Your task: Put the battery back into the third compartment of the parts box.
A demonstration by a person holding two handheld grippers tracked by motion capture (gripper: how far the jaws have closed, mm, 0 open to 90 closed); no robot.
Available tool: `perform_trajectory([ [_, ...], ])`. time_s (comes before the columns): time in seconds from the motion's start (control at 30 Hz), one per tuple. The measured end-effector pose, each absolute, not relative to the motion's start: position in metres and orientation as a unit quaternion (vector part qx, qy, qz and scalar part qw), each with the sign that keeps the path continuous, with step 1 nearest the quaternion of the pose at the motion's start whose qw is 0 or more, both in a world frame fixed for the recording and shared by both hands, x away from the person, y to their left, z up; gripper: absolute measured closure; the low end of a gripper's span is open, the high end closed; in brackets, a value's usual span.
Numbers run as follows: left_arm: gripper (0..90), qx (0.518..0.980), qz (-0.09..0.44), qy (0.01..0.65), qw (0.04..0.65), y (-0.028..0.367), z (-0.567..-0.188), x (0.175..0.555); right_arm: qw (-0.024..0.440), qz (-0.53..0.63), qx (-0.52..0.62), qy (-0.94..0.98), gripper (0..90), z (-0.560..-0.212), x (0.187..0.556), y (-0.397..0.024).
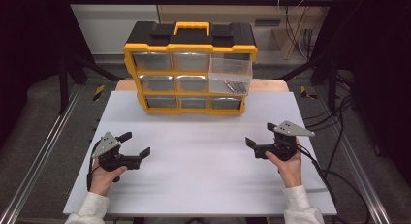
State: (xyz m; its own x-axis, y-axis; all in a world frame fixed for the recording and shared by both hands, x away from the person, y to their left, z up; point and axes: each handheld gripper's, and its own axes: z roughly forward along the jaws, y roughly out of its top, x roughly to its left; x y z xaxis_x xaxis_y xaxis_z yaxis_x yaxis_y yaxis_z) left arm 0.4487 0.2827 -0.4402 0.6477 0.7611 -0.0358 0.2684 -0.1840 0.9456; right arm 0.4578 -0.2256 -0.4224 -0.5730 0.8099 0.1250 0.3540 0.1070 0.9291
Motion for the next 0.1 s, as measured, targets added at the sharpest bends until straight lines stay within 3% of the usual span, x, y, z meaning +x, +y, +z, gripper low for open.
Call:
perform_trajectory([
  [0.1,2.0,0.734,0.231,0.350,0.534,0.2820,-0.4402,0.4486,0.205,0.538,0.415,0.704,0.7,-0.4313,0.4534,-0.2313],
])
